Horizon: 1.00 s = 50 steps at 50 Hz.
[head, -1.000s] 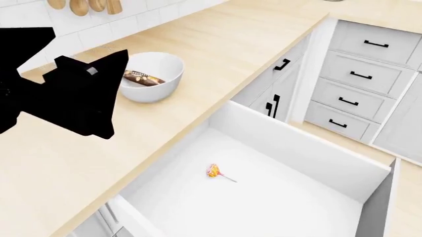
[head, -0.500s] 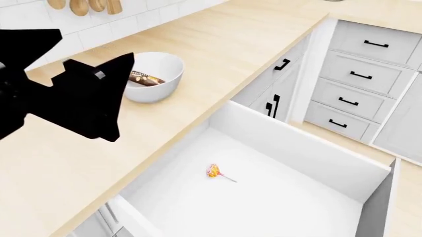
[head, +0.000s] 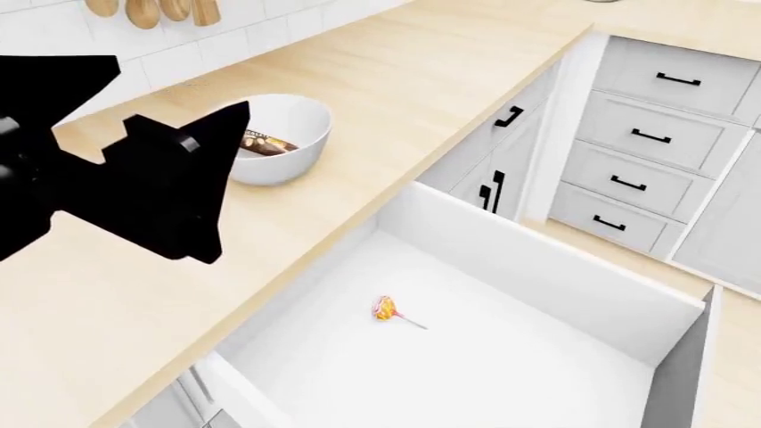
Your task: Place the bar in the bowl and close the drawer.
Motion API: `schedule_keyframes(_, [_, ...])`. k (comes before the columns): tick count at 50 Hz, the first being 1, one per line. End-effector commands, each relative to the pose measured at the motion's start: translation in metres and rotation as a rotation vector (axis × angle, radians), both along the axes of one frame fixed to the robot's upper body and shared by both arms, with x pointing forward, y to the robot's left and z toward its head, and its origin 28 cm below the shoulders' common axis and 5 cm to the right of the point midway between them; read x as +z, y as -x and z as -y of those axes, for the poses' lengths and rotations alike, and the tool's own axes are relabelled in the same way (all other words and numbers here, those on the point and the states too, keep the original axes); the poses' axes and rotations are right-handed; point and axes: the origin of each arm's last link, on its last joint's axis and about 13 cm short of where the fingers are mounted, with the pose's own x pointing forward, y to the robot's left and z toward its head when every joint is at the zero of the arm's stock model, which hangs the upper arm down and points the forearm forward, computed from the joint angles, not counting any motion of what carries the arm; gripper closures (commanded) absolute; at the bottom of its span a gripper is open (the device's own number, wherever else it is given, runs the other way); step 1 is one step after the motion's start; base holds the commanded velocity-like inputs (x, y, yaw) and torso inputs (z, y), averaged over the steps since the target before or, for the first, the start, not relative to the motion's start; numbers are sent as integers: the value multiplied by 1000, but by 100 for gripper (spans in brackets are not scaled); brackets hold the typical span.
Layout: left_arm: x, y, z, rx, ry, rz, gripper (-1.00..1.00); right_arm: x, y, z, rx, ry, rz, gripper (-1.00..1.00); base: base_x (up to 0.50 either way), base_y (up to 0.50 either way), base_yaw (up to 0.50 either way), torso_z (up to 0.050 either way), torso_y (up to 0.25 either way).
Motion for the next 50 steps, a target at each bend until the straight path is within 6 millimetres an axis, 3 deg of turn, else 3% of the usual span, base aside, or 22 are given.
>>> schedule_keyframes(1, [0,0,0,-3,-2,-1,-100,-11,-9,-3,107,0,-33,-100,0,0,0,0,0])
schedule_keyframes(24, [1,2,1,-3,-4,1,-100,-53,-35,-3,159,-37,-117,-100,0,0,0,0,0])
schedule_keyframes(50, [1,3,2,-11,-3,0,-100,-50,-72,-24,288,-67,-51,-100,0,0,0,0,0])
